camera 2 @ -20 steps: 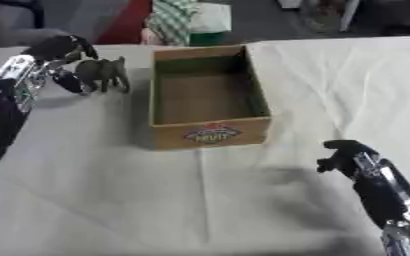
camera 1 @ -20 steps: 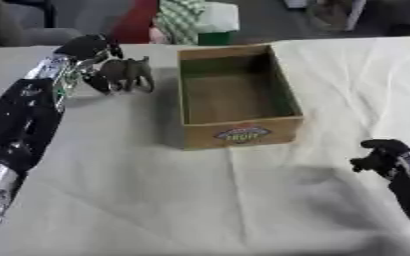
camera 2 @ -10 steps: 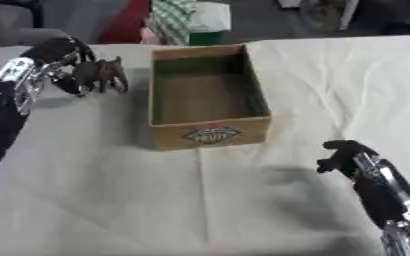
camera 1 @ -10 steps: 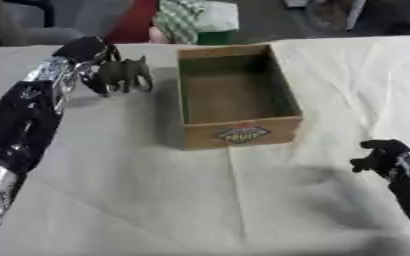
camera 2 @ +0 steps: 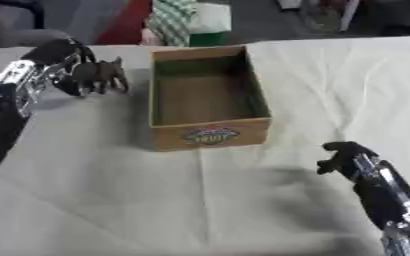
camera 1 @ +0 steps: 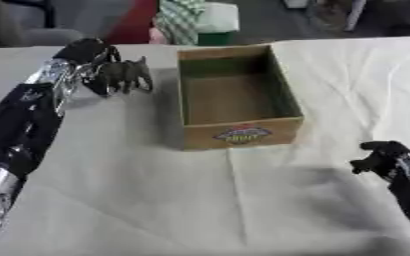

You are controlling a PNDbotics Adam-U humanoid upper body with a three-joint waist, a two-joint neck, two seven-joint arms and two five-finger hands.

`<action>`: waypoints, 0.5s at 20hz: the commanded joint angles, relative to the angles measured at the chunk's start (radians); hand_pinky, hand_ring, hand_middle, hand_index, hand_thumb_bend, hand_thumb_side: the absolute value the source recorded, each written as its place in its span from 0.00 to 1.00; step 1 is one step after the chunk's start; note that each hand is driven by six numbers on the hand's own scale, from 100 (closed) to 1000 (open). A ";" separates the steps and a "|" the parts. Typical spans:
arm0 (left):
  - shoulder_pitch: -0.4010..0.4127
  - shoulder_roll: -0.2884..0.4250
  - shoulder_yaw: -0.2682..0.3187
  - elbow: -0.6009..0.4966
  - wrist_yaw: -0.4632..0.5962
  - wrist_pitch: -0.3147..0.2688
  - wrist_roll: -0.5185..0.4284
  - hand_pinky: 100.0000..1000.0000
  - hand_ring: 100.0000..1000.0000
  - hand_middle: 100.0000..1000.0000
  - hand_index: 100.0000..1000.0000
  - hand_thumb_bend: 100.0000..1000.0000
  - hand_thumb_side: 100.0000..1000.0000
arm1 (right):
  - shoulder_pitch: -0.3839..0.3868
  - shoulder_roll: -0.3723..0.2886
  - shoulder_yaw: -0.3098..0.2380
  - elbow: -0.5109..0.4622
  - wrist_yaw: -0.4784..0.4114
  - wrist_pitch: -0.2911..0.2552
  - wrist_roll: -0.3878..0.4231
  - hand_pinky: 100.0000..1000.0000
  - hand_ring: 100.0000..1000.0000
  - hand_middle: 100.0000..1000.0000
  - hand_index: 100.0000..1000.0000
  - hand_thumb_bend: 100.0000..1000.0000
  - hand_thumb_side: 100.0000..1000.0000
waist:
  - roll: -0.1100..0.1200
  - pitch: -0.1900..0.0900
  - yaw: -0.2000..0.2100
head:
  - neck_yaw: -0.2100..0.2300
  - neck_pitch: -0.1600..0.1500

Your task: Pick up objects on the table and place them in the box.

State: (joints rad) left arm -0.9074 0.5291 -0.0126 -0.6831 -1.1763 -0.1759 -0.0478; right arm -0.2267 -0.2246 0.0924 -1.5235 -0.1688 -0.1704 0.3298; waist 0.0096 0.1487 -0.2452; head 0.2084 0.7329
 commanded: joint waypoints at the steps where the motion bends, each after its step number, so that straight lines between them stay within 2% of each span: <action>1: -0.010 0.023 0.013 -0.011 0.034 0.014 0.039 0.48 0.18 0.12 0.31 0.06 0.00 | -0.007 -0.010 -0.007 -0.012 0.000 -0.003 0.002 0.72 0.47 0.34 0.69 0.00 0.80 | -0.003 -0.012 0.003 | 0.000 -0.011; 4: -0.010 0.025 0.013 -0.021 0.076 0.027 0.073 0.47 0.14 0.07 0.27 0.00 0.00 | -0.007 -0.010 -0.007 -0.012 -0.001 -0.003 0.002 0.72 0.47 0.34 0.69 0.00 0.80 | -0.004 -0.012 0.004 | 0.001 -0.012; 10: -0.015 0.039 0.006 -0.054 0.149 0.031 0.067 0.47 0.11 0.04 0.24 0.00 0.01 | -0.008 -0.010 -0.007 -0.012 -0.002 -0.004 0.003 0.72 0.47 0.34 0.69 0.00 0.79 | -0.004 -0.014 0.007 | 0.001 -0.013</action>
State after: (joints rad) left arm -0.8982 0.5289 -0.0096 -0.7095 -1.0435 -0.1451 0.0211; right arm -0.2268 -0.2246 0.0923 -1.5233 -0.1688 -0.1709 0.3303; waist 0.0060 0.1488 -0.2392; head 0.2084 0.7280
